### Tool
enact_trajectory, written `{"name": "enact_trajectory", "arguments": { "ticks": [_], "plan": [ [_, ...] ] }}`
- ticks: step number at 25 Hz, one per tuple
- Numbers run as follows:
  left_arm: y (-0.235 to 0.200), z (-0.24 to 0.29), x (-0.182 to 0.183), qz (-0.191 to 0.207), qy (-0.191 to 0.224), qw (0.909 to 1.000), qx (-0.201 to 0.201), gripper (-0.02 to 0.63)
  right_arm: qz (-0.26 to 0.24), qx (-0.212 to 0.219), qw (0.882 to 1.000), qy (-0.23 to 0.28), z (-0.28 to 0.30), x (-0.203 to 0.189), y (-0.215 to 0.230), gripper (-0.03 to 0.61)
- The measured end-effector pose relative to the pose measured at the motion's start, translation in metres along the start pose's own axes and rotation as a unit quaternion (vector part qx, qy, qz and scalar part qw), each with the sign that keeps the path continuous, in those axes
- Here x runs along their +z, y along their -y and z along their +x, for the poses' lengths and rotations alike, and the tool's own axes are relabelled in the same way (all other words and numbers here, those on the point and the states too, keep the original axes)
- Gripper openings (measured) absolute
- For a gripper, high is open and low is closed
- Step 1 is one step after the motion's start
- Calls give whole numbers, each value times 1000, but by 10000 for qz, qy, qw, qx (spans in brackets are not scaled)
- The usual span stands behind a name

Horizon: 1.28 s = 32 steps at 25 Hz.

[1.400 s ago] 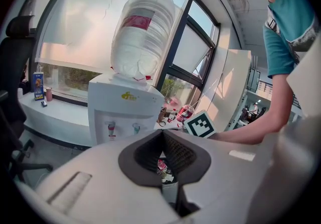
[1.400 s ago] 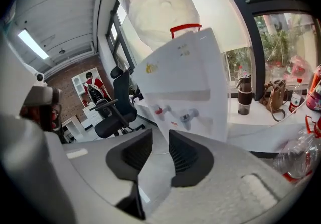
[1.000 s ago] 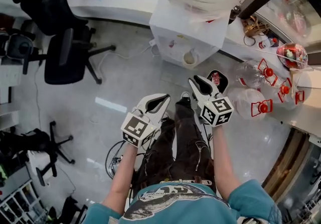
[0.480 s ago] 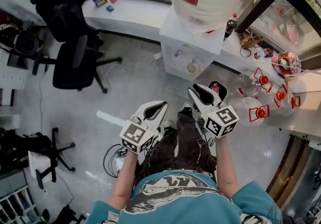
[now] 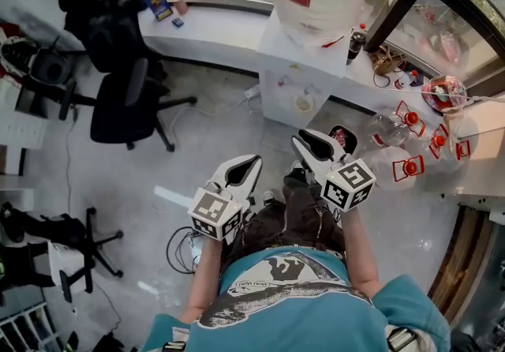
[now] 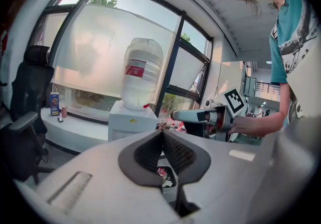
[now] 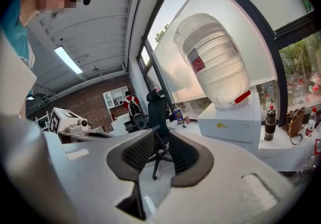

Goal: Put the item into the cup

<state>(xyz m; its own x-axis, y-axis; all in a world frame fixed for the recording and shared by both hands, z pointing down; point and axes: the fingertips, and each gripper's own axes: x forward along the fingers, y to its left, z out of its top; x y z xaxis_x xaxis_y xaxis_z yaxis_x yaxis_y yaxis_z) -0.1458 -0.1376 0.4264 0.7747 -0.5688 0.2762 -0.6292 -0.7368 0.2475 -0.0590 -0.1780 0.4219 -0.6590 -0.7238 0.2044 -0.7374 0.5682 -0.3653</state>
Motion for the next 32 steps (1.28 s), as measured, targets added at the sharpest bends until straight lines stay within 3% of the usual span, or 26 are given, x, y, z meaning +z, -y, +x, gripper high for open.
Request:
{"name": "enact_trajectory", "arguments": {
  "ticks": [10, 18, 32],
  "plan": [
    [20, -6, -2, -22, 141, 9999, 12, 14, -75, 125, 9999, -73, -18, -2, -25, 92],
    [31, -2, -6, -56, 4, 10000, -22, 14, -69, 199, 9995, -230, -24, -6, -28, 92],
    [93, 19, 7, 46, 45, 10000, -35, 14, 103, 103, 9999, 14, -106, -2, -16, 62]
  ]
}}
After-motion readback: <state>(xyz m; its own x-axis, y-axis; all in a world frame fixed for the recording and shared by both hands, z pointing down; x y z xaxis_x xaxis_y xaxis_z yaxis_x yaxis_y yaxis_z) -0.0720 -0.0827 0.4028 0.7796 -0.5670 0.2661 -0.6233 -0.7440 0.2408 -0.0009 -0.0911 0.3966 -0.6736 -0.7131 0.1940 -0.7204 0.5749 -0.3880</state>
